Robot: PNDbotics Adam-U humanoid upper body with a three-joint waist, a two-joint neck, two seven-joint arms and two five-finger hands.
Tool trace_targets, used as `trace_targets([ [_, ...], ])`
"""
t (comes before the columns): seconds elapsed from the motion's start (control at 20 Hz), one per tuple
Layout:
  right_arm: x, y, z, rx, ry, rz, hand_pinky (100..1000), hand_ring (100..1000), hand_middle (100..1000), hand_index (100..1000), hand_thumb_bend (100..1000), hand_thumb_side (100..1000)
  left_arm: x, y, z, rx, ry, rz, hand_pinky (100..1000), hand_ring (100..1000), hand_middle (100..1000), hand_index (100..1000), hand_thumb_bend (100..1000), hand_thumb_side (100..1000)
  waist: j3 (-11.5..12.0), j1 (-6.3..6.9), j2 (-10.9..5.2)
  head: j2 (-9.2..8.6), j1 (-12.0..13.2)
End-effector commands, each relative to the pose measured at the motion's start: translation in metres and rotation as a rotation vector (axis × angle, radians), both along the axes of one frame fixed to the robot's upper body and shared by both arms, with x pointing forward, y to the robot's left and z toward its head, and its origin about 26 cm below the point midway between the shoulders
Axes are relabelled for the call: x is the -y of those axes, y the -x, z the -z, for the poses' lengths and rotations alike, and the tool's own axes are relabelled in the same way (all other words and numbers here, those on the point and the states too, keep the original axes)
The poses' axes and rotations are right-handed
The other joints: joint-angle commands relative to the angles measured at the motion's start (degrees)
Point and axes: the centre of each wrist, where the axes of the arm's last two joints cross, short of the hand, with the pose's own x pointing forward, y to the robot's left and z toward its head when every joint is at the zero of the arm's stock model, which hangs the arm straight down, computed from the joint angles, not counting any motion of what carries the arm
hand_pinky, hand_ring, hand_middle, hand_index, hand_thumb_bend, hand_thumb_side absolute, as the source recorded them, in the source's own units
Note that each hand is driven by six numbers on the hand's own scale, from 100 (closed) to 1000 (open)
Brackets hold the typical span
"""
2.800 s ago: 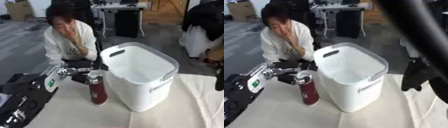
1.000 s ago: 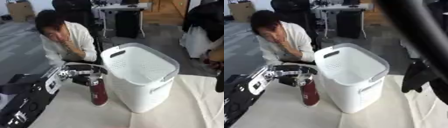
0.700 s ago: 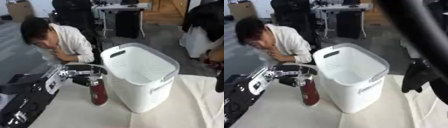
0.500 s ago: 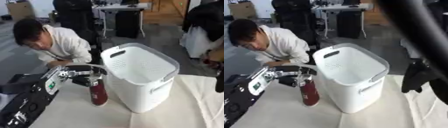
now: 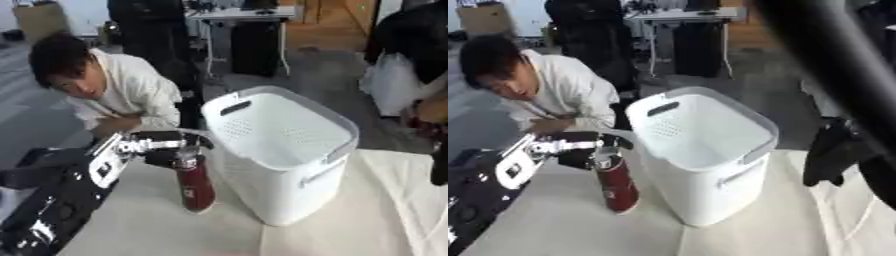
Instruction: Pick up objects on the table and place them in the box.
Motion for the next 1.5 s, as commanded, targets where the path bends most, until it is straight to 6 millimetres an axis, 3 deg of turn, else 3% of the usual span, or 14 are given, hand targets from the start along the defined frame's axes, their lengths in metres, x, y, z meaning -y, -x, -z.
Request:
trace_targets([
  [0.05,-0.002,0.002,-0.008,0.239,0.103,-0.078,113,392,457,645,100,992,-0.005,-0.001,-0.012,-0.029,-0.118,0.212,1000,1000,1000,1000,218,1000,0.01,-0.04,-0.50,-0.58,0.57],
  [0.45,-0.002,0.002,-0.007,0.236,0.110,-0.078,114,391,457,646,100,995,-0.005,0.000,-0.031,0.063,-0.131,0.214,1000,1000,1000,1000,194,1000,0.18,0.07,-0.65,-0.46,0.65],
  [1.5,-0.002,0.002,-0.007,0.236,0.117,-0.076,118,392,457,646,100,997,-0.014,0.003,-0.034,0.093,-0.216,0.163,1000,1000,1000,1000,220,1000,0.29,0.06,-0.69,-0.58,0.66],
])
